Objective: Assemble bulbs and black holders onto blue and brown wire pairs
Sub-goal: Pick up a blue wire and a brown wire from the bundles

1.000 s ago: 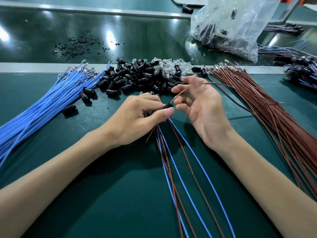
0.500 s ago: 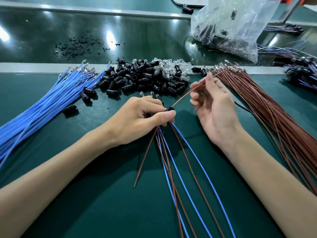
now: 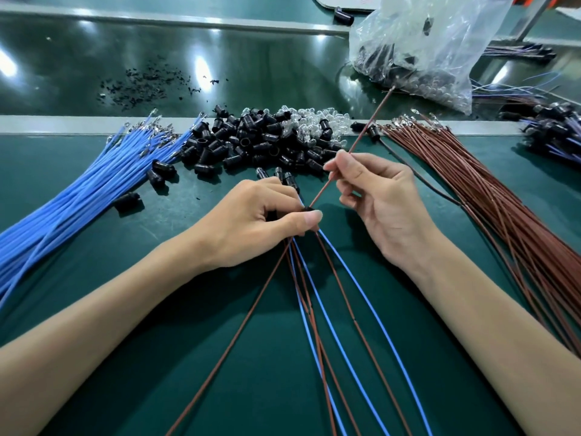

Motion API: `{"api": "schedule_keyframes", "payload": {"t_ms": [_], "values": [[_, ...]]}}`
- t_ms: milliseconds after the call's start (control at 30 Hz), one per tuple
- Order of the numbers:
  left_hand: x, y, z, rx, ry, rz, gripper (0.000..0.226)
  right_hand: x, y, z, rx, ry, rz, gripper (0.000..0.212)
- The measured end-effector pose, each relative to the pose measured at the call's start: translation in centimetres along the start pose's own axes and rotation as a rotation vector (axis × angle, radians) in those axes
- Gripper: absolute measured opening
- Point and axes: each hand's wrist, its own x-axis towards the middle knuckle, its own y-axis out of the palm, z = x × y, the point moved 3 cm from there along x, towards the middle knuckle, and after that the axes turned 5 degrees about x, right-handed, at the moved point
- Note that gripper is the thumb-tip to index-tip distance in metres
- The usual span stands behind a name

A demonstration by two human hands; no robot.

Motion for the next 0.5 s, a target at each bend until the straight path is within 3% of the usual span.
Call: {"api": "schedule_keyframes", "payload": {"t_ms": [200, 367, 500], "values": [[0.02, -0.08, 0.09, -0.012, -0.009, -0.017, 0.027, 0.23, -0.54, 0.22, 0.201, 0.010, -0.056, 0.009], [0.00, 0.06, -0.17, 0.013, -0.002, -0.004, 0.023, 0.05, -0.53, 0.15, 0.166, -0.025, -0.079, 0.005], [0.05, 0.00, -0.06, 0.037, 0.002, -0.001, 0.035, 0.17, -0.75, 0.17, 0.174, -0.075, -0.125, 0.009]]}}
